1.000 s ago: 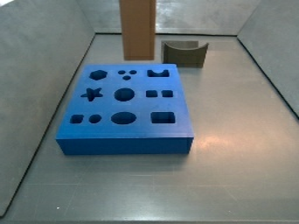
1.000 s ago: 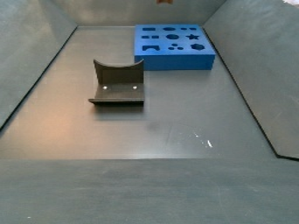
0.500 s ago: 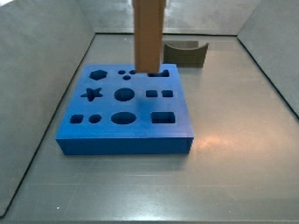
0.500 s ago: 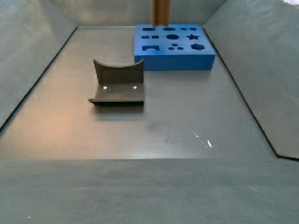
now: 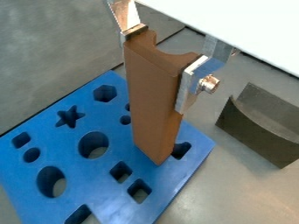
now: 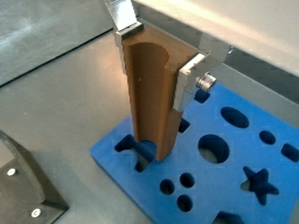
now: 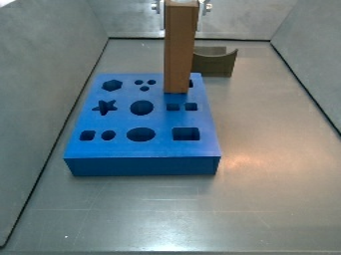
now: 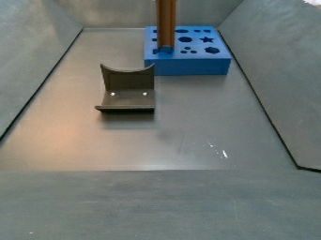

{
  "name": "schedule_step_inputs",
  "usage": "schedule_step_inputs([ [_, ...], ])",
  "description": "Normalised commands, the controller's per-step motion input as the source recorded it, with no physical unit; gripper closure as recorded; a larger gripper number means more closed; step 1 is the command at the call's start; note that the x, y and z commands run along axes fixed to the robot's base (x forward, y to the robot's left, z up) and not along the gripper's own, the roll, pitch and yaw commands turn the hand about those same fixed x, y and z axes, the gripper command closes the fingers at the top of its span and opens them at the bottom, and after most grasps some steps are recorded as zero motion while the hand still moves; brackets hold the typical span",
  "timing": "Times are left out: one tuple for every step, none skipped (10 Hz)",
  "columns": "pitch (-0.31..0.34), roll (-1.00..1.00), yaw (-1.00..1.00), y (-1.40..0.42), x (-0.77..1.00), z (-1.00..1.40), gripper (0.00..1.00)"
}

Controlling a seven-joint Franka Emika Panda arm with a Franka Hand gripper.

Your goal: Insert the arch object.

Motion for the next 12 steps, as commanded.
schedule_step_inputs([
  [0.001,0.00,-0.05,0.21,0.16,-0.25,1.00],
  [0.000,0.00,-0.06,0.20,0.24,-0.31,1.00],
  [0.000,0.00,-0.07,0.21,0.20,-0.25,1.00],
  [0.000,0.00,-0.06,0.21,0.18,-0.23,1.00],
  [0.000,0.00,-0.04,0.20,0.20,-0.24,1.00],
  [0.000,0.00,0.00,0.13,0.07,-0.28,1.00],
  [-0.019,0.00,0.00,0.04,0.00,-0.31,1.00],
  [-0.027,0.00,0.00,0.03,0.00,-0.36,1.00],
  [-0.013,0.06,0.00,0.05,-0.09,-0.36,1.00],
  [-0.026,0.05,0.00,0.00,-0.20,-0.33,1.00],
  [-0.060,0.00,0.00,0.00,-0.17,-0.28,1.00],
  [-0.050,0.00,0.00,0.00,-0.11,-0.26,1.00],
])
